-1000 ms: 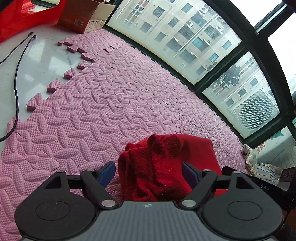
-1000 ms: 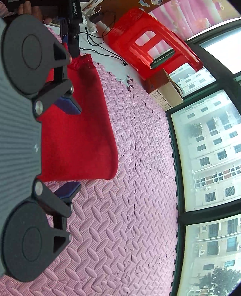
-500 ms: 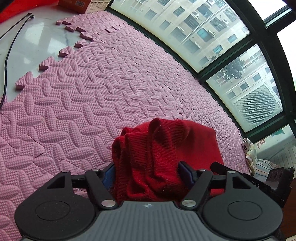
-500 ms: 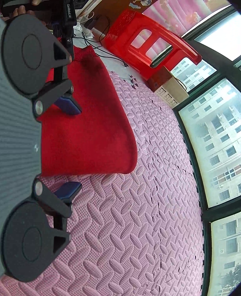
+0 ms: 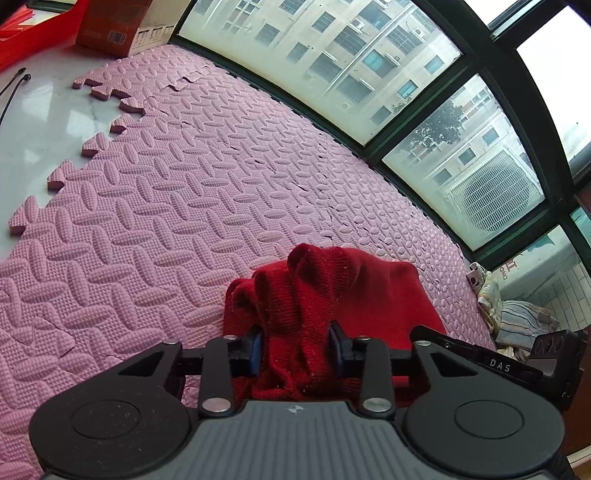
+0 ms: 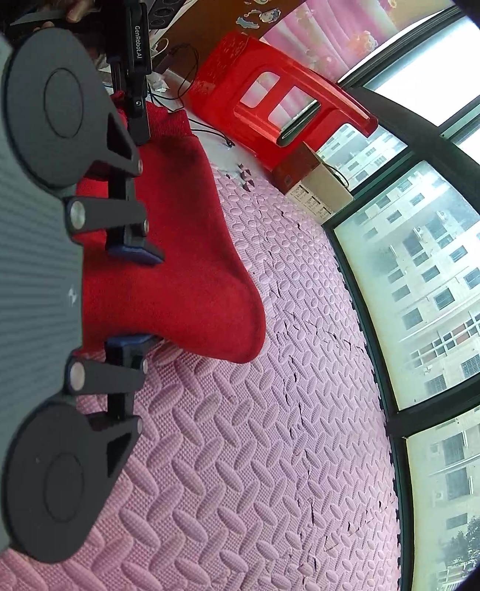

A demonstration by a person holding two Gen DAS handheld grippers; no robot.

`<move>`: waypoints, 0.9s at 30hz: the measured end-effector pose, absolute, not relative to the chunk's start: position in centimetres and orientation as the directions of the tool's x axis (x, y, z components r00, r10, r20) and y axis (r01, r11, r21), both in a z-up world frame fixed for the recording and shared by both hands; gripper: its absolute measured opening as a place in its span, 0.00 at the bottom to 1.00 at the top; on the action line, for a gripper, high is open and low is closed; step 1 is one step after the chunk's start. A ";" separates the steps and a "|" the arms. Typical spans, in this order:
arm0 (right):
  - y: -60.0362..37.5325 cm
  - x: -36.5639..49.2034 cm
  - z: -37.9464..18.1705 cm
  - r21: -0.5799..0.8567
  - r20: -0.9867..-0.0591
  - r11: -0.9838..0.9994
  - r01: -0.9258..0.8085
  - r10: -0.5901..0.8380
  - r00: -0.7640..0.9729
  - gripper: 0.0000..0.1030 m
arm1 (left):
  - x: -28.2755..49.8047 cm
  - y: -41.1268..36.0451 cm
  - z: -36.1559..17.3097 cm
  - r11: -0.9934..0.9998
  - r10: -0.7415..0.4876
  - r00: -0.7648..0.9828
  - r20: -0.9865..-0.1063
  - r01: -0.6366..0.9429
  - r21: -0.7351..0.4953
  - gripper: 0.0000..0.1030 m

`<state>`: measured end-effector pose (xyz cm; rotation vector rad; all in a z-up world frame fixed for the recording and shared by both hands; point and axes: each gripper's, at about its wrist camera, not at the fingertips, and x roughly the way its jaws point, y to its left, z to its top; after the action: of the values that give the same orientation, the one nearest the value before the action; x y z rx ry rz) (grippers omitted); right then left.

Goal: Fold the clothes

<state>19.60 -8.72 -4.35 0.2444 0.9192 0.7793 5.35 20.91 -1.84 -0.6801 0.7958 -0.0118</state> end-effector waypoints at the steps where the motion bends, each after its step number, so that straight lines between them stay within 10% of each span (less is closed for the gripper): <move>1: -9.2 19.3 -4.0 0.500 -0.616 0.713 -0.491 0.692 0.377 0.34 | 5.7 20.5 -1.5 0.795 -0.267 0.711 -0.650 -0.219 -0.566 0.33; 27: -28.5 20.0 1.3 0.367 -0.583 0.904 -0.218 0.406 0.704 0.30 | 20.5 1.2 1.4 0.834 -0.486 0.602 -0.633 0.103 -0.542 0.31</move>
<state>20.00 -28.53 1.33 0.2815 0.7107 0.3524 20.50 1.22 1.35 -0.4872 0.8636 -0.3574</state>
